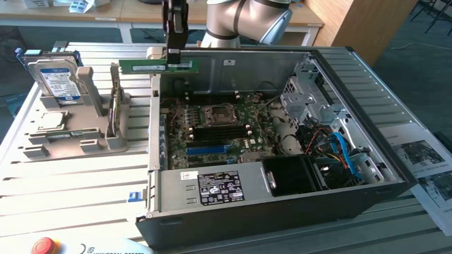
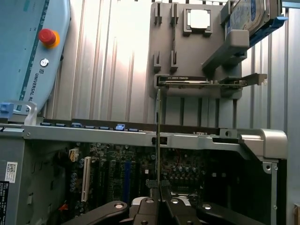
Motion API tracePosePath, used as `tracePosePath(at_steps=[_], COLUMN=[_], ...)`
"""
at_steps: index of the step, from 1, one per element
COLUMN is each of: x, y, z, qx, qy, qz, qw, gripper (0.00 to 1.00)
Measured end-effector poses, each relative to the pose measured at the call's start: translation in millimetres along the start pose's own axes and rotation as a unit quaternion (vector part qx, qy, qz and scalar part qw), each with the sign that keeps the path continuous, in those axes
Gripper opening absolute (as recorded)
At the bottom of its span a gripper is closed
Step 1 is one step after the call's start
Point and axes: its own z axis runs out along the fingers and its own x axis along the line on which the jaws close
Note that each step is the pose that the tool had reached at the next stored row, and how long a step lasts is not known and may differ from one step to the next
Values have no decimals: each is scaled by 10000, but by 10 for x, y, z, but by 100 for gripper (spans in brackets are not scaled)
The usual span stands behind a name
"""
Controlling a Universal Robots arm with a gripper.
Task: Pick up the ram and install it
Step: 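Pick up the ram and move it above insertion slot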
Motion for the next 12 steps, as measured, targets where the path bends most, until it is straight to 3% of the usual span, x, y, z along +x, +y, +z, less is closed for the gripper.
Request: tracePosePath(at_steps=[12], x=[11], y=[-270], z=[-24], qx=[-7], qy=[0], qz=[-1], qw=[10000], gripper=[12])
